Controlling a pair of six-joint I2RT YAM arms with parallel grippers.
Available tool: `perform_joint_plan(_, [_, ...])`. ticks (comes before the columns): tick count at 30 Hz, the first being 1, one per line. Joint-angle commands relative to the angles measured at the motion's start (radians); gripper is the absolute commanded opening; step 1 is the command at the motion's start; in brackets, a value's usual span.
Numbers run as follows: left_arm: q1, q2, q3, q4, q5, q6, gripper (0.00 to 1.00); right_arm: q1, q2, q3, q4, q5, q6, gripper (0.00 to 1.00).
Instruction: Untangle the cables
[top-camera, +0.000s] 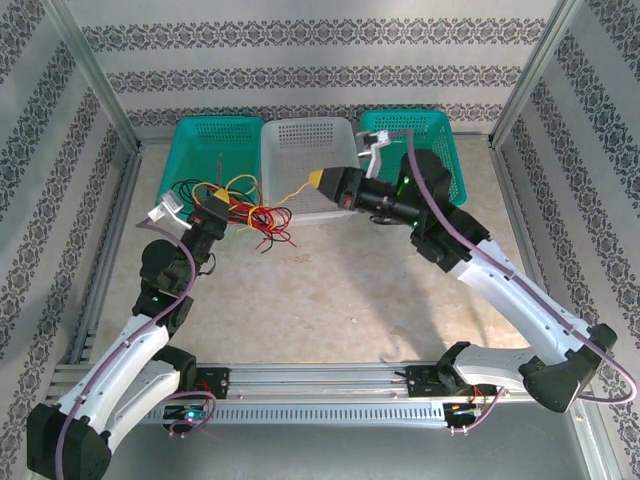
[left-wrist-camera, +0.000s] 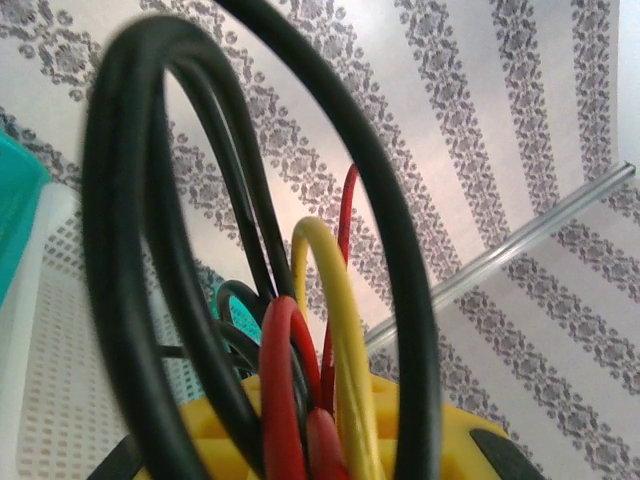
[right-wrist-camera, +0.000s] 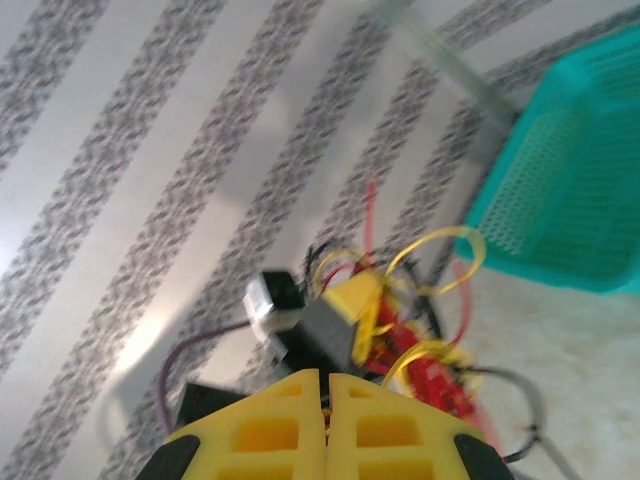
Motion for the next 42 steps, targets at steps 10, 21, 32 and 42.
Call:
perform_joint_plan(10, [-0.006, 0.165, 0.060, 0.560, 0.414, -0.322, 0.00, -0.253, 0.210, 0.065, -0.047, -0.036, 0.015, 0.00])
perform_joint_plan(21, [-0.006, 0.257, 0.135, 0.812, 0.249, -0.489, 0.00, -0.112, 0.317, -0.149, 0.118, -0.022, 0.079, 0.00])
perform_joint_plan(32, [-0.006, 0.123, 0.087, 0.519, 0.020, -0.160, 0.00, 0.191, 0.201, -0.392, 0.392, 0.020, 0.105, 0.00])
perform_joint_plan(42, [0.014, 0.153, -0.004, 0.478, -0.033, -0.021, 0.00, 0.291, 0.006, -0.280, 0.335, 0.050, -0.020, 0.00])
